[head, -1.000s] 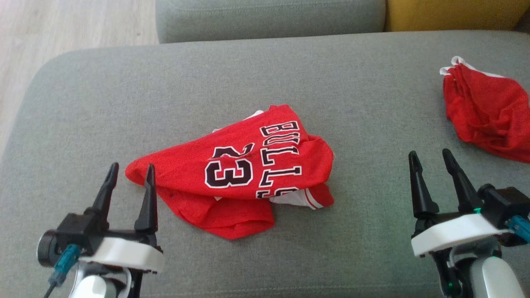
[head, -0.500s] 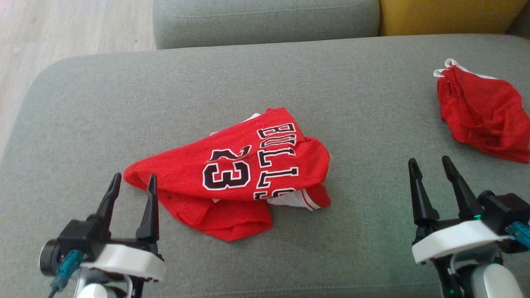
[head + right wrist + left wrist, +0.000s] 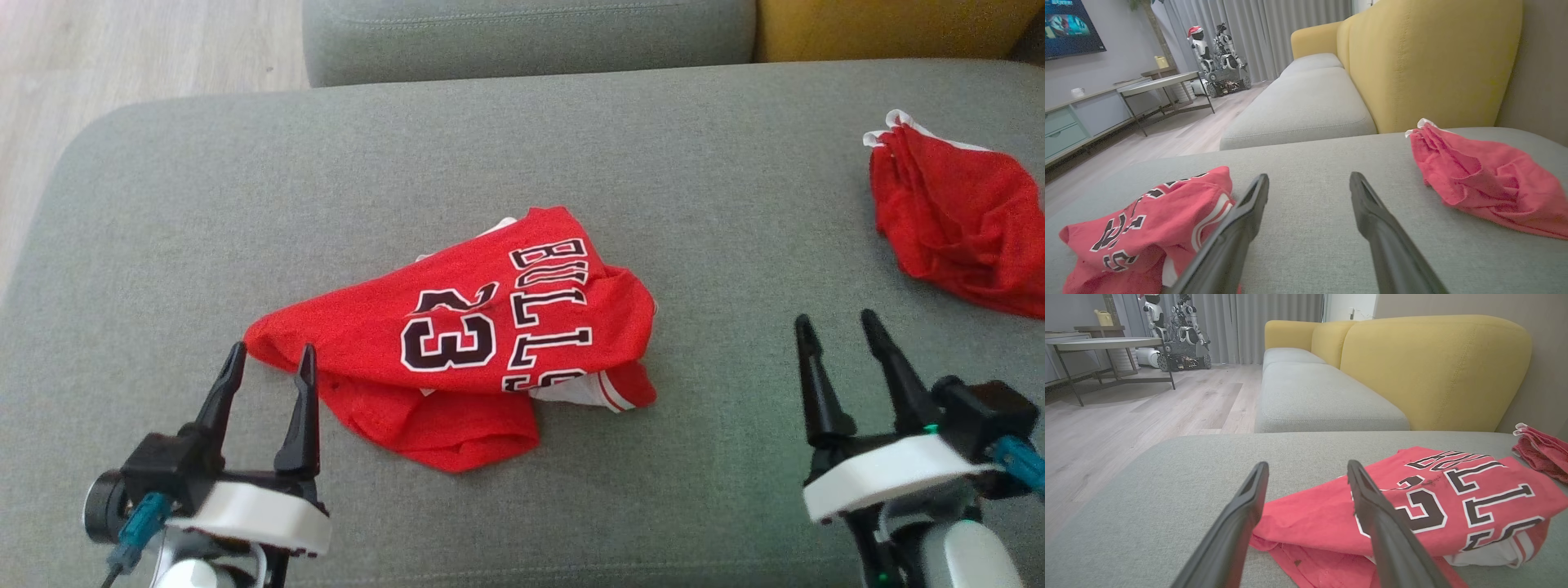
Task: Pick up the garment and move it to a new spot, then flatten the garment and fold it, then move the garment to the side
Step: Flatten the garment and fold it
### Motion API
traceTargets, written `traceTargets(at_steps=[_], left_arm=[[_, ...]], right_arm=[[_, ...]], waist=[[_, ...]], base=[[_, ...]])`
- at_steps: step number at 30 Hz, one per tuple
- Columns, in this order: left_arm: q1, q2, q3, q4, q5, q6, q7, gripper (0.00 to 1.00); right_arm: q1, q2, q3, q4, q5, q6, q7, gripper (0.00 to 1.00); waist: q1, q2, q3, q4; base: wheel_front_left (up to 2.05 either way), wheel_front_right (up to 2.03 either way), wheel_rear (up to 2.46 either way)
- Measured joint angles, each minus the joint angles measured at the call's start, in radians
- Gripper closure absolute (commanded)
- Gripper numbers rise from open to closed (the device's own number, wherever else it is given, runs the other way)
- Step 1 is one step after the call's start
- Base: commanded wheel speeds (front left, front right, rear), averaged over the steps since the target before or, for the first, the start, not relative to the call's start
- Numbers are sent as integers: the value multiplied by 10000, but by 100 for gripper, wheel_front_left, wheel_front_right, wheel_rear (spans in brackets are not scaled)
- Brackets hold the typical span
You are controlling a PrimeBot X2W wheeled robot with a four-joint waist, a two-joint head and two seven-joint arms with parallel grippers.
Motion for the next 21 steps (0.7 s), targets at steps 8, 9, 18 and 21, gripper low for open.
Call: traceTargets(at_steps=[8,9,18,21], left_arm=[[-378,25,-84,8,0,-38,0,0],[-485,25,-90,10,0,-96,-2,0],[-1062,-38,-336,259,0,-276,-119,0],[-1191,-59,-341,385,0,-351,-190,0]], right_arm=[[-69,0,1386,389,616,0,380,0],[-126,-2,1530,495,675,0,443,0],[-1188,-25,2506,1126,1183,0,673,0],[-1309,-31,2640,1340,1407,0,830,77]], waist=[[0,0,268,180],[0,0,324,235],[1,0,871,772],[1,0,1038,910]], base=[[0,0,0],[0,0,0],[0,0,0],[0,0,0]])
